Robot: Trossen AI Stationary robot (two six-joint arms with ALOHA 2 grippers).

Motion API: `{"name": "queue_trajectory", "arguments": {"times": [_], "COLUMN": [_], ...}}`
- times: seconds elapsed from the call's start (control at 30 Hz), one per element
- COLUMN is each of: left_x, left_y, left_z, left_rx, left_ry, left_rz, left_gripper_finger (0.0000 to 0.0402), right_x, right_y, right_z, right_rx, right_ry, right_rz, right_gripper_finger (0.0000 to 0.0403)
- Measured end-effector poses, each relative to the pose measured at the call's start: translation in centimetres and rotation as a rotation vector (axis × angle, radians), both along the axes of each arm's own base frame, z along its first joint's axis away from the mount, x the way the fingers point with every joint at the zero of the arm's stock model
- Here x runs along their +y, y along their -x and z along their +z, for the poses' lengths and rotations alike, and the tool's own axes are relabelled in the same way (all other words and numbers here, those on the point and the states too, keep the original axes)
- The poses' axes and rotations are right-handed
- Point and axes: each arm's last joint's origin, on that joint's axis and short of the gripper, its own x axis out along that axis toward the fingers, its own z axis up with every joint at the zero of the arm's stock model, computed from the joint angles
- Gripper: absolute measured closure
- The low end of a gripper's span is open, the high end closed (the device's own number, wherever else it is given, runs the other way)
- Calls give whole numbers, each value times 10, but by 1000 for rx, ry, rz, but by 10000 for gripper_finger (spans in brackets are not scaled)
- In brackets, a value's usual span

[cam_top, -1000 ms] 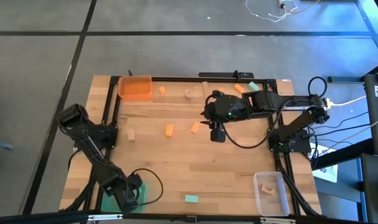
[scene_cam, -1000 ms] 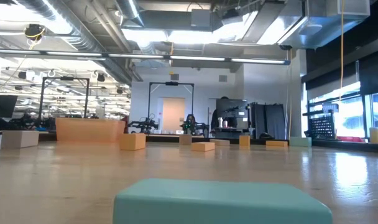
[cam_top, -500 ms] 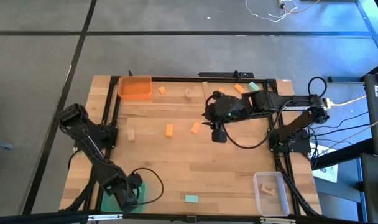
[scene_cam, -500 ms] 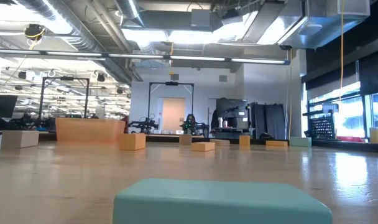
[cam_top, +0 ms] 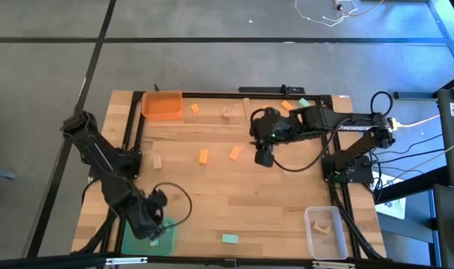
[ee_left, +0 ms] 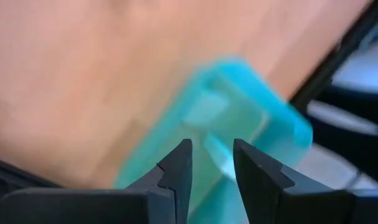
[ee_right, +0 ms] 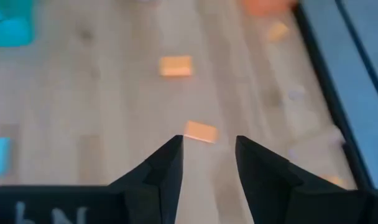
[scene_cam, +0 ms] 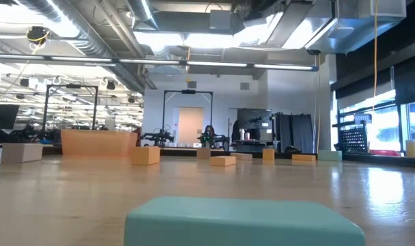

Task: Sort & place blocks by color
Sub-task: Put the orange block into the orange bin

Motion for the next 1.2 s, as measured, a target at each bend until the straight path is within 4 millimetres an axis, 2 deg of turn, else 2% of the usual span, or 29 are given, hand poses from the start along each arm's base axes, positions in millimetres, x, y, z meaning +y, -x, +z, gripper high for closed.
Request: {"name": "queue_trajectory", "arguments": {"times": [0.2, 0.33, 0.43, 0.6, 0.8, 1.03, 1.2], "left_x": [43, 74, 96, 128, 164, 201, 221], "left_y": [1, -6, -8, -12, -27, -43, -46], "left_z": [26, 37, 40, 39, 40, 46, 45], "left_rx": [-152, -219, -187, -66, -55, -186, -188], "left_ry": [-119, -170, -201, -232, -193, -231, -203], "left_rz": [170, 284, 361, 361, 431, 422, 395], "left_gripper_finger": [295, 295, 295, 295, 295, 295, 295], "right_x": [-21, -39, -51, -62, -67, -65, -68], "right_y": [-1, -1, -1, -2, -8, -11, -9], "right_z": [-8, -23, -33, -44, -45, -43, -44], "right_rx": [26, 55, 64, 55, -4, -19, 6], "right_ry": [-8, -72, -113, -177, -274, -391, -366], "right_rz": [-83, -184, -277, -338, -265, -69, 12], "right_gripper_finger": [256, 256, 256, 256, 256, 256, 256]}}
